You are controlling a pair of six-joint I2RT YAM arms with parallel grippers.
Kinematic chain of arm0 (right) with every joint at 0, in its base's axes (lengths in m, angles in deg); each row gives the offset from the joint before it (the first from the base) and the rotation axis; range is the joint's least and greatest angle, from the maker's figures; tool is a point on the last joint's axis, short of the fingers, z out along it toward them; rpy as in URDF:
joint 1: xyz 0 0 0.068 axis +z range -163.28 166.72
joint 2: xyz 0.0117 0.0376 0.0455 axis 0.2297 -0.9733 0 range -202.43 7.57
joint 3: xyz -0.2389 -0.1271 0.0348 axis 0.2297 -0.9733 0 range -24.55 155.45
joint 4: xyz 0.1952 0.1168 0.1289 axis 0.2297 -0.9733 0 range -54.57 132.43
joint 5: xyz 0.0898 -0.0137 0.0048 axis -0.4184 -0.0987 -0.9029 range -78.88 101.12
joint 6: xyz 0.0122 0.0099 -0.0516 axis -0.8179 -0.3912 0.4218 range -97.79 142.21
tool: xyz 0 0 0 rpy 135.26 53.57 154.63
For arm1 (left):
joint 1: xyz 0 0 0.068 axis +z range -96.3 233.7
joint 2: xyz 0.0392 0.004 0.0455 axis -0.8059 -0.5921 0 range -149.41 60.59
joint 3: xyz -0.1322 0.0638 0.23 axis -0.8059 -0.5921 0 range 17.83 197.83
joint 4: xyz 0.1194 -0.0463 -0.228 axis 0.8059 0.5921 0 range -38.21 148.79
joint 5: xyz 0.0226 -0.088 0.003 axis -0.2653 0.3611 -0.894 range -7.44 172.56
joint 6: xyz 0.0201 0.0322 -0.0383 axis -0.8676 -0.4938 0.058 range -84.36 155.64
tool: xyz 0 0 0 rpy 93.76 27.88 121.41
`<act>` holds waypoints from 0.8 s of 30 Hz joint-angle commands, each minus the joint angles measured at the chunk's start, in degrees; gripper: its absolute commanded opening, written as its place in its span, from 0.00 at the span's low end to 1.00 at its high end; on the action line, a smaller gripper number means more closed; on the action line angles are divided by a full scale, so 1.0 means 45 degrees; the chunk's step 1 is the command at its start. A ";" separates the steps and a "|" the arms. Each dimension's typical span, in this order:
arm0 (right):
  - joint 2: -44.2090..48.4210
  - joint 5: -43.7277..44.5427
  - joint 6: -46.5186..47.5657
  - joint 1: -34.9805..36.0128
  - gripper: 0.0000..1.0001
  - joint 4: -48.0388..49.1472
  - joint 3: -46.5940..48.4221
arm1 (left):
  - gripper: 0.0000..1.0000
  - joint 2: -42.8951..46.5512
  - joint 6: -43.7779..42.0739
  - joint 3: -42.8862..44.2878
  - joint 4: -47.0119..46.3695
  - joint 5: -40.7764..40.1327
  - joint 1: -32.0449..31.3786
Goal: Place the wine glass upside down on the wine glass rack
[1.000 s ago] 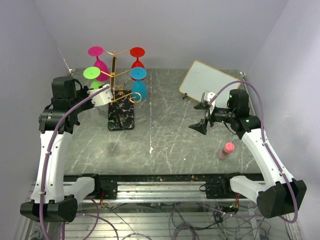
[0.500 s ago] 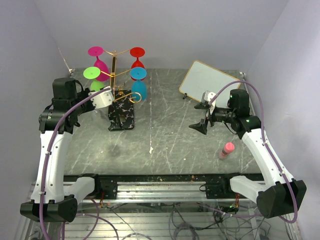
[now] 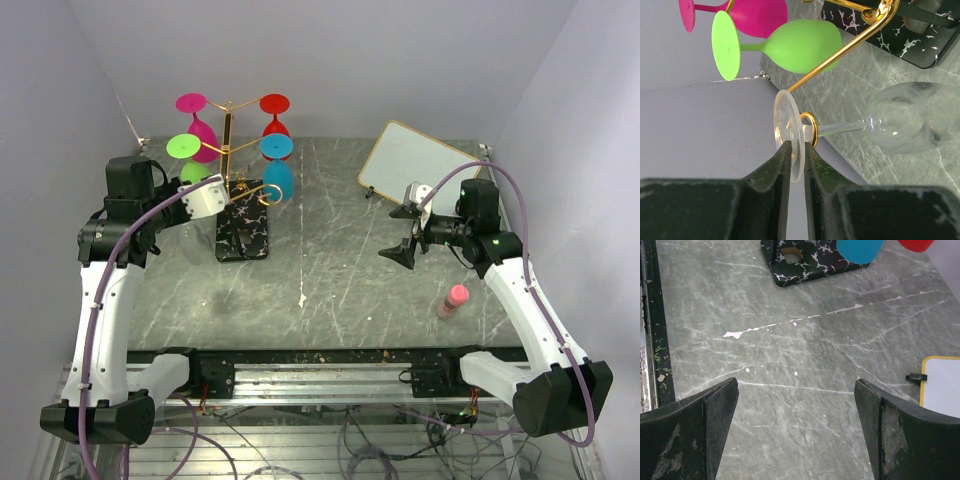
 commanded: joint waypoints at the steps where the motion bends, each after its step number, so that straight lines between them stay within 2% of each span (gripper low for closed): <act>1: 0.0276 0.0012 0.0152 -0.0132 1.00 0.0092 -0.0093 | 0.26 0.0255 0.0001 0.0430 0.0146 0.0521 -0.0071; 19: 0.0411 0.0012 0.0171 -0.0433 1.00 0.0041 -0.0056 | 0.36 0.0595 -0.0404 0.0508 0.0868 0.0479 -0.0081; 24: 0.0396 0.0392 0.0187 -0.0474 1.00 0.0043 0.0012 | 0.46 0.0755 -0.0924 0.0627 0.1417 0.0567 -0.0095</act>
